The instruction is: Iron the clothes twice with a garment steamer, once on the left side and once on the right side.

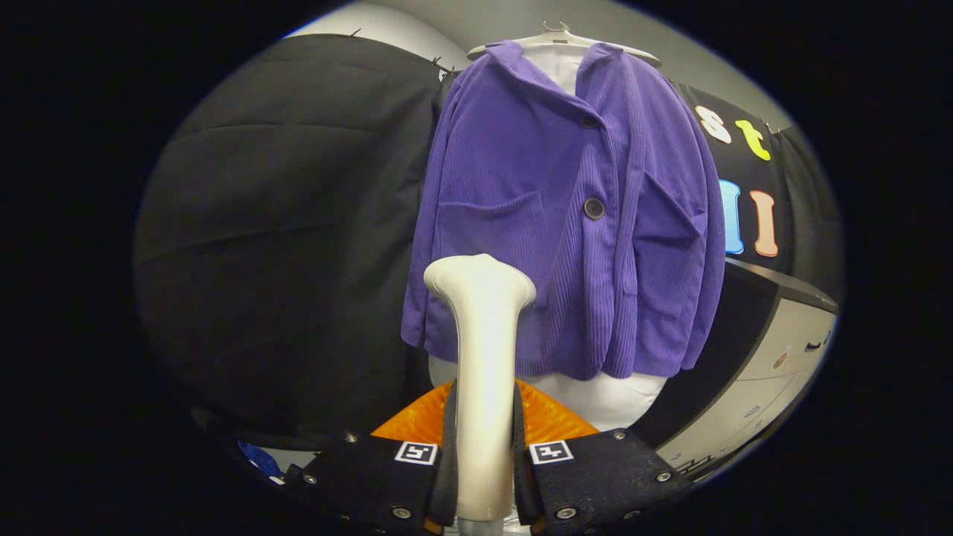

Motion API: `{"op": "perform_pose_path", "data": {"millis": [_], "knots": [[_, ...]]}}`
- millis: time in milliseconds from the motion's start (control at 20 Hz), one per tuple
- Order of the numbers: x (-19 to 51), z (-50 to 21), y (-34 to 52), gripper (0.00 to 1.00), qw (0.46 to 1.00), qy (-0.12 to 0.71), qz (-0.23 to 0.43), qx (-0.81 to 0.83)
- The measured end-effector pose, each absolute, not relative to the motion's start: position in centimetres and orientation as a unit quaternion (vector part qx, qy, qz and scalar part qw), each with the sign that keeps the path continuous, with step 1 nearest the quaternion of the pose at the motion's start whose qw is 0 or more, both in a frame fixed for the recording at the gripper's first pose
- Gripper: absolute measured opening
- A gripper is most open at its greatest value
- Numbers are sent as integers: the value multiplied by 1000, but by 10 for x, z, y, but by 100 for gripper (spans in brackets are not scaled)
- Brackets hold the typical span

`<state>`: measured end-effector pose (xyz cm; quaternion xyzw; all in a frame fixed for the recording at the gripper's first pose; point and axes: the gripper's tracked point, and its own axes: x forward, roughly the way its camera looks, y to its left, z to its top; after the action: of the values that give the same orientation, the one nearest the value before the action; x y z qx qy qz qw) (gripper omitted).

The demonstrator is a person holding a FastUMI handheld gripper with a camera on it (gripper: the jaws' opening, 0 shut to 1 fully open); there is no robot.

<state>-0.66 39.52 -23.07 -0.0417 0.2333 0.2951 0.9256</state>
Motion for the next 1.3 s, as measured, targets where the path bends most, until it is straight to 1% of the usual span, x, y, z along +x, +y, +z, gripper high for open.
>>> {"op": "perform_pose_path", "data": {"millis": [200, 450, 650, 900, 1050, 1300], "knots": [[-19, -222, 364, 30, 925, 238, 294, -26], [-16, -141, 298, 30, 943, 182, 280, 10], [-4, -72, 229, 30, 961, 122, 244, 45], [-2, -12, 154, 30, 977, 62, 196, 56], [-6, 7, 110, 30, 984, 41, 164, 61], [-10, 19, 51, 30, 990, 33, 123, 55]]}}
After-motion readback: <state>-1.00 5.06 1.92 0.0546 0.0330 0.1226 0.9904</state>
